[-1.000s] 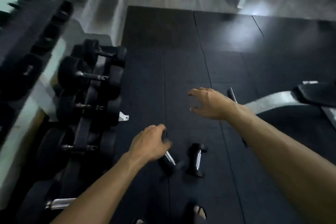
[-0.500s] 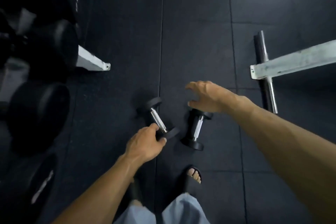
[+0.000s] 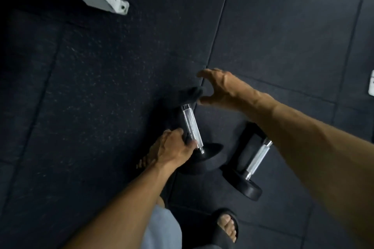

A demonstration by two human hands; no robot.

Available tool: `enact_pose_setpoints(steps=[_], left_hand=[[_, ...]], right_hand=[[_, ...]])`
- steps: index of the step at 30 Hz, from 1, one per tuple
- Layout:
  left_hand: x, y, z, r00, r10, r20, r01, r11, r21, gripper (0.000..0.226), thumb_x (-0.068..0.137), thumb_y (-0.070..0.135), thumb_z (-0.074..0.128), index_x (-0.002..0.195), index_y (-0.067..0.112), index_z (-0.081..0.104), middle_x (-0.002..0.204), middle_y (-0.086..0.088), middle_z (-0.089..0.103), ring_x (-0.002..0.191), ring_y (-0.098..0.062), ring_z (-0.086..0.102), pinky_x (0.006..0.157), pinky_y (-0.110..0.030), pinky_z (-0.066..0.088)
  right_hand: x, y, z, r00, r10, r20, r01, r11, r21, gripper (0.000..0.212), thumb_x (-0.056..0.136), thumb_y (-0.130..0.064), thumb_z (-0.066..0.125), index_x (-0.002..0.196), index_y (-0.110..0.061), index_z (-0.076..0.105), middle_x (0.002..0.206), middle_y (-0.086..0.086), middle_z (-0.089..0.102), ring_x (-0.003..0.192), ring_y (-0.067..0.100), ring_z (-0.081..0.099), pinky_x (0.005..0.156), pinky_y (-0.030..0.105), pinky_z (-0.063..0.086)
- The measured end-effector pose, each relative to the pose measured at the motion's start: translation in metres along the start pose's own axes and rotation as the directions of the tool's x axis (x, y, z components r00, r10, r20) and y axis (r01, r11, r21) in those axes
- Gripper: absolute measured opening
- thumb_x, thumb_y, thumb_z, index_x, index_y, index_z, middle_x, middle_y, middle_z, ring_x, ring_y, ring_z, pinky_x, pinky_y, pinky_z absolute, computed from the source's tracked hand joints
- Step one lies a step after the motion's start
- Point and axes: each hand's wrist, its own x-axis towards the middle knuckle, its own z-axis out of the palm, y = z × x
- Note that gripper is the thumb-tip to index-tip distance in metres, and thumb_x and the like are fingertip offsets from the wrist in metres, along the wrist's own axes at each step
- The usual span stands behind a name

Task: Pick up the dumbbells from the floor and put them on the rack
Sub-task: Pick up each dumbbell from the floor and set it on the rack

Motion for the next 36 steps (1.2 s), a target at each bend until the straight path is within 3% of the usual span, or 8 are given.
enact_pose_setpoints(steps=[8,12,14,19,24,27,33,36], left_hand=[[0.058,-0.008,0.056,0.998,0.017,0.067,0.014,0.897,-0.442,0.081,0.069,0.029,0.085,0.136,0.012,0.043,0.127,0.001,0.058,0.119,-0.018,0.057,0.097,-0.026,0.043],[0.060,-0.008,0.075,0.997,0.023,0.079,0.035,0.754,-0.656,0.080,0.068,0.005,0.083,0.135,0.014,0.040,0.111,0.000,0.068,0.092,-0.009,0.068,0.070,-0.007,0.050],[0.060,-0.007,0.076,0.999,0.025,0.043,0.010,0.756,-0.655,0.077,0.067,0.006,0.084,0.131,0.015,0.042,0.109,-0.002,0.068,0.090,-0.008,0.066,0.067,-0.005,0.048],[0.049,-0.009,0.068,0.998,0.065,0.017,-0.047,0.847,-0.530,0.081,0.059,0.020,0.084,0.129,0.021,0.042,0.116,-0.003,0.065,0.107,-0.020,0.064,0.091,-0.036,0.055],[0.000,0.011,0.031,0.992,0.124,0.037,-0.094,0.884,-0.459,0.084,0.068,0.009,0.083,0.138,0.020,0.037,0.125,-0.003,0.059,0.110,-0.019,0.060,0.057,-0.006,0.050],[-0.041,0.035,0.001,0.985,0.165,-0.043,-0.167,0.892,-0.420,0.069,0.060,0.016,0.085,0.117,0.022,0.046,0.107,0.000,0.065,0.097,-0.019,0.064,0.072,-0.022,0.053],[-0.152,0.097,-0.094,0.949,0.278,-0.147,-0.314,0.807,-0.499,0.059,0.066,0.007,0.082,0.113,0.020,0.048,0.102,0.003,0.063,0.091,-0.015,0.062,0.067,-0.016,0.044],[-0.218,0.123,-0.156,0.906,0.349,-0.241,-0.423,0.782,-0.458,0.057,0.065,0.013,0.082,0.107,0.025,0.046,0.103,0.004,0.063,0.094,-0.014,0.063,0.073,-0.022,0.050]], right_hand=[[0.050,0.011,0.056,0.993,-0.119,-0.008,0.119,0.992,0.041,0.046,0.071,-0.027,0.080,0.113,-0.019,0.061,0.104,0.000,0.065,0.096,0.019,0.062,0.080,0.035,0.052],[0.051,0.016,0.056,0.991,-0.114,-0.070,0.119,0.991,0.061,0.042,0.070,-0.027,0.081,0.109,-0.019,0.065,0.101,-0.001,0.071,0.094,0.018,0.065,0.082,0.035,0.053],[0.049,0.016,0.054,0.990,-0.110,-0.087,0.116,0.991,0.063,0.043,0.069,-0.028,0.082,0.108,-0.019,0.066,0.099,0.000,0.072,0.093,0.018,0.066,0.082,0.034,0.052],[0.017,0.026,0.048,0.984,-0.045,-0.174,0.067,0.990,0.124,0.032,0.072,-0.021,0.076,0.102,-0.018,0.069,0.093,0.001,0.072,0.091,0.020,0.067,0.076,0.033,0.052],[-0.037,0.015,0.005,0.974,-0.009,-0.227,0.055,0.979,0.198,0.034,0.073,-0.017,0.074,0.107,-0.019,0.070,0.096,0.000,0.073,0.093,0.015,0.067,0.077,0.028,0.051],[-0.071,-0.005,-0.046,0.970,-0.036,-0.240,0.084,0.978,0.193,0.036,0.073,-0.014,0.074,0.109,-0.021,0.069,0.093,-0.004,0.070,0.088,0.011,0.064,0.073,0.023,0.048],[-0.162,-0.064,-0.189,0.928,-0.124,-0.352,0.166,0.982,0.091,0.021,0.071,-0.018,0.075,0.084,-0.026,0.061,0.074,-0.009,0.063,0.069,0.007,0.060,0.059,0.016,0.042],[-0.216,-0.110,-0.268,0.884,-0.195,-0.424,0.226,0.974,0.024,0.024,0.073,-0.021,0.077,0.093,-0.023,0.064,0.075,-0.013,0.061,0.071,0.008,0.060,0.058,0.014,0.040]])
